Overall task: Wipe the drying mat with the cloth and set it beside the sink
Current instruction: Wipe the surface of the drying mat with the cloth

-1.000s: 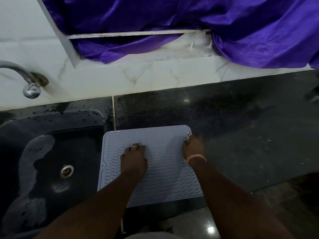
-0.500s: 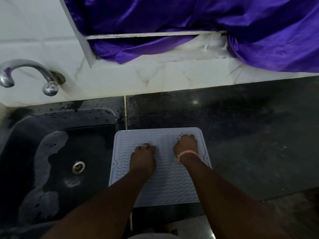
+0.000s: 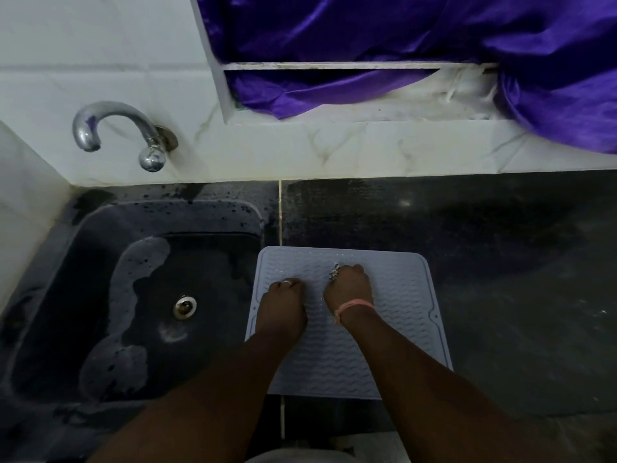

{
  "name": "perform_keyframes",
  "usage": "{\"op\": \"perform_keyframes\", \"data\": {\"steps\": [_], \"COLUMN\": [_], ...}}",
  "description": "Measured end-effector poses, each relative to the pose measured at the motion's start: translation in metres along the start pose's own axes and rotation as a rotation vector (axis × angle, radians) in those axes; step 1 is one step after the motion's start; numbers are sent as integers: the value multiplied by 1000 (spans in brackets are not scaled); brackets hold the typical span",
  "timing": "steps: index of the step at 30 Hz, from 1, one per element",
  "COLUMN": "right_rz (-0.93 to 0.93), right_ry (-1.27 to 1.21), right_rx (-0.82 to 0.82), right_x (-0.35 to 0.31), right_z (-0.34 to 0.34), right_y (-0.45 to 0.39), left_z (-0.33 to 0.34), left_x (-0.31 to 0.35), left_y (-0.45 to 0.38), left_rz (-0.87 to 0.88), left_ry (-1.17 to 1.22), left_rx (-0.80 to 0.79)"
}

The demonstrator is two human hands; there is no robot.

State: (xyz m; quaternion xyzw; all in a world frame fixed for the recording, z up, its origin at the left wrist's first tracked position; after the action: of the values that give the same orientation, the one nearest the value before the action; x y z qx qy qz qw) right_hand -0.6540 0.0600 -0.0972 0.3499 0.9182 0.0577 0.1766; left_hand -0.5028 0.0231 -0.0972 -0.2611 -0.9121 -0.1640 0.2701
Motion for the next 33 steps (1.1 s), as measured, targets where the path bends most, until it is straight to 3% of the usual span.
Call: {"op": "perform_keyframes", "data": {"steps": [10,19,23,29,33], "right_rz": [-139,-219,-224,-194,-226], "right_ry": [-4,34,0,-67,-119], "right_rx": [-36,-120,-148,-375,-374], "right_x": [-68,-120,-148,-163,-155], "right_z": [19,37,49,52,48], "right_y": [6,8,12,5,7], "left_z": [-28,-43,-42,-48,-45], "left_x": [-47,-89,-96,-95,-93], "left_y": [11,24,26,25,25], "left_rz": [-75,-310,-321,-332,-339], "left_ry": [-4,294,353,399,392], "left_rx": [106,190,166,194,172]}}
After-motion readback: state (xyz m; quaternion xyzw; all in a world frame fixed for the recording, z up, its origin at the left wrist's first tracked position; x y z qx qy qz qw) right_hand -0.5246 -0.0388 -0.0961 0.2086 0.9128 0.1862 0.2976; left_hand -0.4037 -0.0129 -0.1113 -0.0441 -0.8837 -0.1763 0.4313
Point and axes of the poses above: each hand's wrist, its own y-axis away from the middle knuckle, its own z-axis out of the palm, x = y × z, the point moved 10 cm from there along -y, towards the middle knuckle, and after that the axes turned 12 degrees about y, right-handed, at the moved point
